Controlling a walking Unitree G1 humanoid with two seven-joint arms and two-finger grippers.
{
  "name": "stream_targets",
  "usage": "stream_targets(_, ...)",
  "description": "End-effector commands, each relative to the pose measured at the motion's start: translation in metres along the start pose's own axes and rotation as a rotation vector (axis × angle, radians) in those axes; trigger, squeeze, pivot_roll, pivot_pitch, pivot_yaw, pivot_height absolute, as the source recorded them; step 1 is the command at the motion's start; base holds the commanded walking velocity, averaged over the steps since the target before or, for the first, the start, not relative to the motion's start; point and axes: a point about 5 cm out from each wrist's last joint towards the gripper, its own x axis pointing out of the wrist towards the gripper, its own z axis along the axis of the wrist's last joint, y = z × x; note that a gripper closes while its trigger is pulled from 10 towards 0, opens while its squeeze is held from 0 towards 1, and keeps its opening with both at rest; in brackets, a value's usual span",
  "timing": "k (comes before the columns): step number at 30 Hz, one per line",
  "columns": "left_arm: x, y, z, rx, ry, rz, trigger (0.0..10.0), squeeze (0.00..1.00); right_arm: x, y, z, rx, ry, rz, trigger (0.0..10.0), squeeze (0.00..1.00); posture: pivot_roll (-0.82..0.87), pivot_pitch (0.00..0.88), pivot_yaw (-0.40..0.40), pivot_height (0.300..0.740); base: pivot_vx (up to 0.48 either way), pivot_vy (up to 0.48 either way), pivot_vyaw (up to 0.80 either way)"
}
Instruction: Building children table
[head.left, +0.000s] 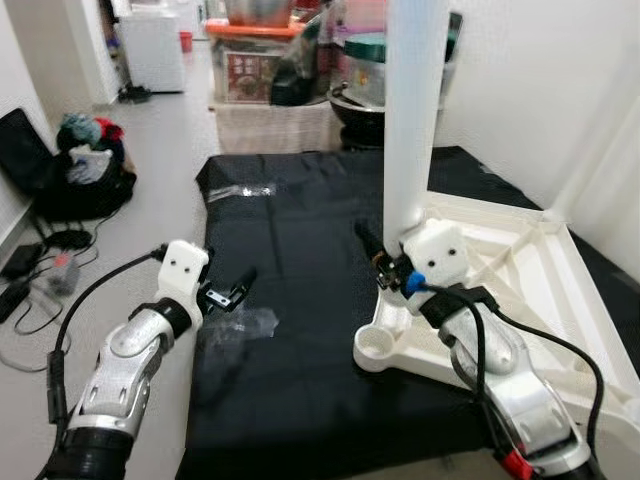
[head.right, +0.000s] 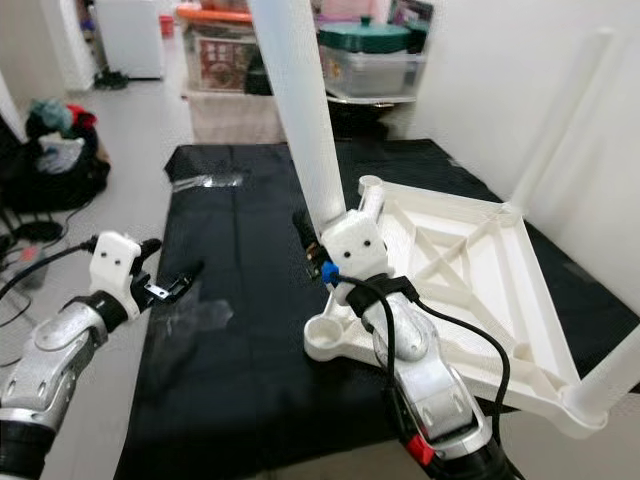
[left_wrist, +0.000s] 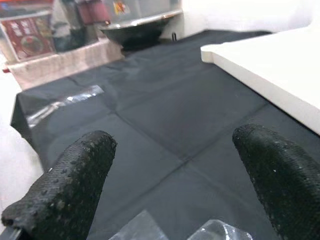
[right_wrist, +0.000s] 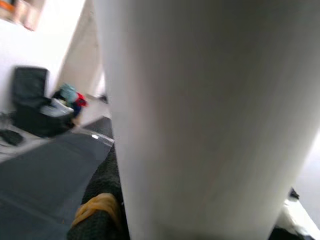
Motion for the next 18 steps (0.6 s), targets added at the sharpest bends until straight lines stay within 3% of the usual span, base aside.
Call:
stream_targets(1,-0.003,-0.003,-0.001,0.009,0.003,-0.002,10.0,0.0,-0.005,0.001,0.004,-0.04,-0.031,0.006,10.0,0.0,0.05,0.0,-0.035,0.74,0.0,0.0,0.0)
stream_targets(6,-0.003,-0.006,0.003,0.045,-0.003,-0.018,10.0,0.0,-0.013,0.007,0.001,-0.036,-0.001,0.084,10.0,0.0,0.04,0.0,-0.032,0.74,0.0,0.0,0.0)
stream_targets(12,0.0,-0.013,0.007,0.08,-0.009,-0.025,10.0,0.0,-0.01,0.004,-0.005,0.158,0.11,0.011,10.0,0.0,0.04,0.0,-0.017,0.74,0.0,0.0,0.0)
stream_targets(14,-0.001,-0.015,0.007,0.069,-0.012,-0.029,10.0,0.0,-0.009,0.005,-0.007,0.126,0.119,0.014,10.0,0.0,0.04,0.0,-0.021,0.74,0.0,0.0,0.0)
stream_targets(18,0.0,-0.016,0.007,0.079,-0.019,-0.03,10.0,0.0,-0.009,0.006,-0.006,0.153,0.087,0.034,10.0,0.0,0.04,0.0,-0.014,0.74,0.308,0.0,0.0)
